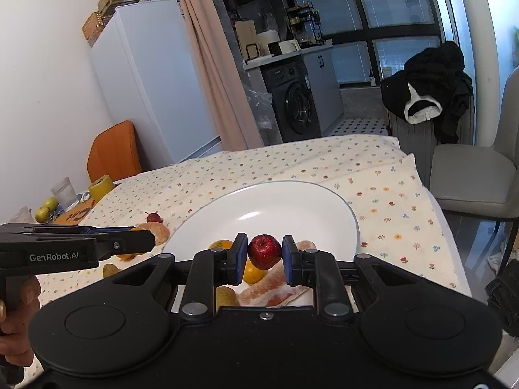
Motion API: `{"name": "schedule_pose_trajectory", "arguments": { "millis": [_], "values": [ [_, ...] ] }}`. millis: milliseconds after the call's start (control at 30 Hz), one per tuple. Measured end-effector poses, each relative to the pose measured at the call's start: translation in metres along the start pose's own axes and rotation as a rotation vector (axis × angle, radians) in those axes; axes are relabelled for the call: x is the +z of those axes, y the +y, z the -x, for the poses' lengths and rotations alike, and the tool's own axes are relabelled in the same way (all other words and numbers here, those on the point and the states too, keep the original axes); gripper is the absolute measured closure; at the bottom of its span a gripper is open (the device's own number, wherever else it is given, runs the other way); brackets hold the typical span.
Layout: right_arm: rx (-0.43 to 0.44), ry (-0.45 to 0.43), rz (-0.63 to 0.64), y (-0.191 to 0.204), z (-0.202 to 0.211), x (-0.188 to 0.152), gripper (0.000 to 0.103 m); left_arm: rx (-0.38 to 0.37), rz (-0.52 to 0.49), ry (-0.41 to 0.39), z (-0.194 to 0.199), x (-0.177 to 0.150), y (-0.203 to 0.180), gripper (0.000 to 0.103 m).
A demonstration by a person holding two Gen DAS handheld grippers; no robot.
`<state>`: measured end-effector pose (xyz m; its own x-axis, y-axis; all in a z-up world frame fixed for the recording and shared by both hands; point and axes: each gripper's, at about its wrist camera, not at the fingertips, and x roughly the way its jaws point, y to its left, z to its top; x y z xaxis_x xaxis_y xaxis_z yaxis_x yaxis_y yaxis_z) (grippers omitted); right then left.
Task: Organize fruits
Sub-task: 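Carry the red apple and mandarin in both tools over the white plate, then open right tool to drop the apple while left tool drops the mandarin onto the plate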
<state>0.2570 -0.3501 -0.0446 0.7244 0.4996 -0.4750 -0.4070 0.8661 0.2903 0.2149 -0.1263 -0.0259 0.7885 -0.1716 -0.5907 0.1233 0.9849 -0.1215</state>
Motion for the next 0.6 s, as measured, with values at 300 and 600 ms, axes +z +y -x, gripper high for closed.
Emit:
{"name": "schedule_pose_trajectory", "arguments": {
  "millis": [300, 600],
  "values": [
    [0.007, 0.026, -0.008, -0.005, -0.015, -0.002, 0.081, -0.021, -0.003, 0.041, -0.024, -0.002, -0.004, 0.08],
    [0.0, 0.028, -0.017, -0.005, -0.018, -0.003, 0.072, -0.047, 0.021, 0.067, -0.032, -0.002, -0.001, 0.078]
  ]
}}
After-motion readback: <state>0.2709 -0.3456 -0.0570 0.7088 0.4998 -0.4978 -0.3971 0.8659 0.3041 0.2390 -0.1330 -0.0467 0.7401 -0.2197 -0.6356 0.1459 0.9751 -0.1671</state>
